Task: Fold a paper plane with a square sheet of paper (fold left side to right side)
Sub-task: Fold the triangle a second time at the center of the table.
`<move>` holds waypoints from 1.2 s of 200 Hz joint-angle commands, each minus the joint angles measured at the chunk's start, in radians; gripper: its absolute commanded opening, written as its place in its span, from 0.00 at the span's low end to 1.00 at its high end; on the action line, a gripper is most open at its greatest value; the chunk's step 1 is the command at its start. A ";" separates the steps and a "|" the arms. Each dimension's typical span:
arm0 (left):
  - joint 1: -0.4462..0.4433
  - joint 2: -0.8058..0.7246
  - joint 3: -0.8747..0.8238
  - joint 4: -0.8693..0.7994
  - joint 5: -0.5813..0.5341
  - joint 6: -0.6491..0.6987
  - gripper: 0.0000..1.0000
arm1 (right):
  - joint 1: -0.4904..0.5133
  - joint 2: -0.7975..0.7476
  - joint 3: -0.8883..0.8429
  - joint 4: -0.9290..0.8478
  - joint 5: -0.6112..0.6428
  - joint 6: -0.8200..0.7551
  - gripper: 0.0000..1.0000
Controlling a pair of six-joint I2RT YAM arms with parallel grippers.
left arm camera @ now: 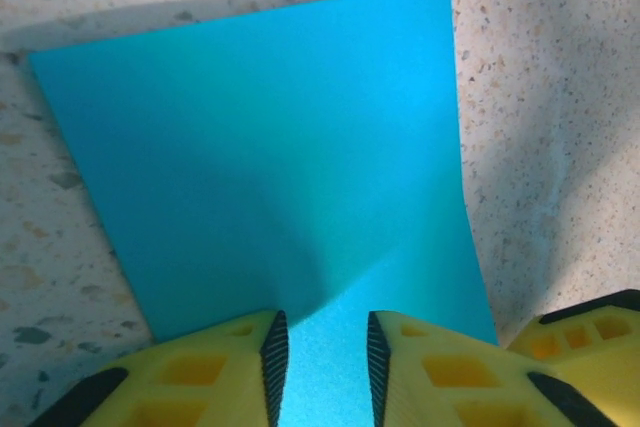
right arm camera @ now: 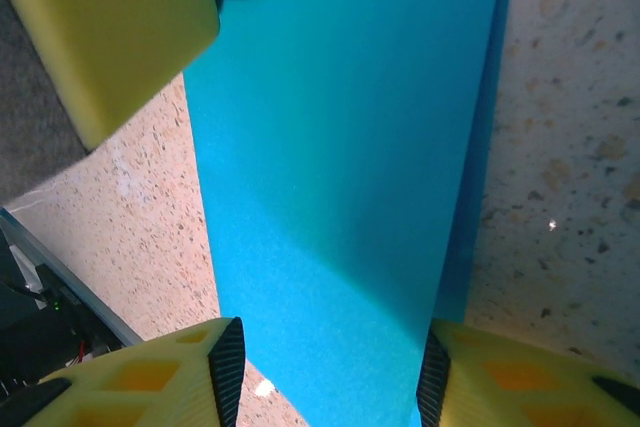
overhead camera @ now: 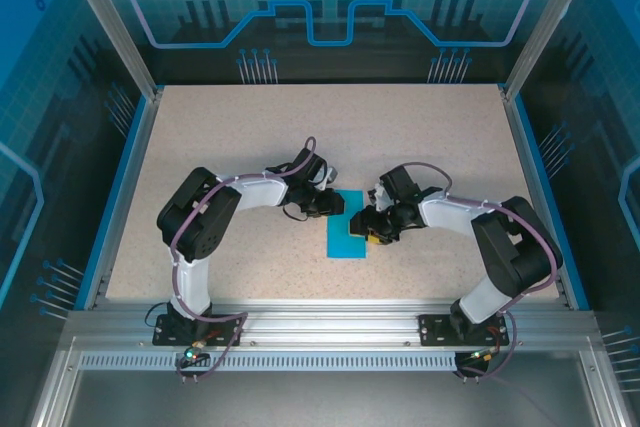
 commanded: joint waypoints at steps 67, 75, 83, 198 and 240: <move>-0.008 -0.320 -0.143 0.058 -0.081 0.128 0.58 | -0.055 0.006 0.005 0.089 -0.083 0.084 0.43; -0.011 -0.371 -0.185 0.078 -0.088 0.140 0.60 | -0.059 0.009 0.013 0.086 -0.086 0.085 0.43; -0.017 -0.422 -0.225 0.092 -0.099 0.157 0.62 | -0.063 0.014 0.023 0.079 -0.090 0.080 0.43; -0.459 -0.489 -0.244 -0.063 -0.485 0.356 0.73 | -0.078 0.055 0.122 0.008 -0.086 0.056 0.42; -0.545 -0.312 -0.105 -0.145 -0.625 0.371 0.76 | -0.079 0.058 0.121 0.000 -0.083 0.056 0.42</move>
